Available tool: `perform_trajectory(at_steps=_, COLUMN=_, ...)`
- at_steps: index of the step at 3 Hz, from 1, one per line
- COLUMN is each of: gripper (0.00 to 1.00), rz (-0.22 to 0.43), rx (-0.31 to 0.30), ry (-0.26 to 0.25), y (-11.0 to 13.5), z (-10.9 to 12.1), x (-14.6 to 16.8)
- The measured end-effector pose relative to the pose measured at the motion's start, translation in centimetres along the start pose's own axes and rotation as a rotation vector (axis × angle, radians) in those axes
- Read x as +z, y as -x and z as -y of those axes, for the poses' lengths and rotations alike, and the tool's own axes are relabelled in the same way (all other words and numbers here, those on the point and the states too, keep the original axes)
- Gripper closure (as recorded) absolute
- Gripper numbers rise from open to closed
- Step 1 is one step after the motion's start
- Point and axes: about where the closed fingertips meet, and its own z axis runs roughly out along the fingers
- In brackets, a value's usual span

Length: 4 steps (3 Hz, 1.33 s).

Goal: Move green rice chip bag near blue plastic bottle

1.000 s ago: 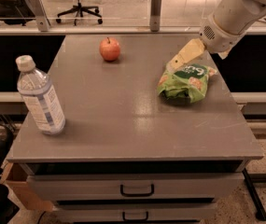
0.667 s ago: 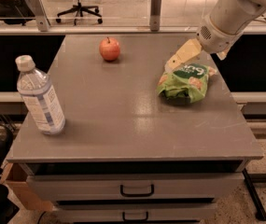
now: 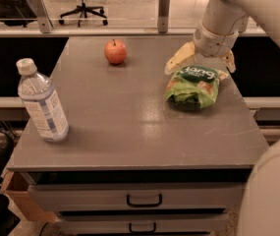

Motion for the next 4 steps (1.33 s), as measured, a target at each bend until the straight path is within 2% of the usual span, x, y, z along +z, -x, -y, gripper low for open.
perform_trajectory(at_steps=1, gripper=0.0, rz=-0.052, rx=0.095, ry=-0.039, y=0.4, z=-0.6, x=1.0)
perform_trajectory(at_steps=2, gripper=0.0, rz=-0.087, rx=0.177, ry=-0.028, y=-0.5, z=-1.0, x=2.2)
perform_trajectory(at_steps=3, gripper=0.0, rz=-0.133, rx=0.256, ry=0.015, y=-2.2, z=-0.9, x=4.3)
perform_trajectory(at_steps=4, gripper=0.18, rz=-0.131, rx=0.256, ry=0.017, y=-2.1, z=-0.9, x=4.5)
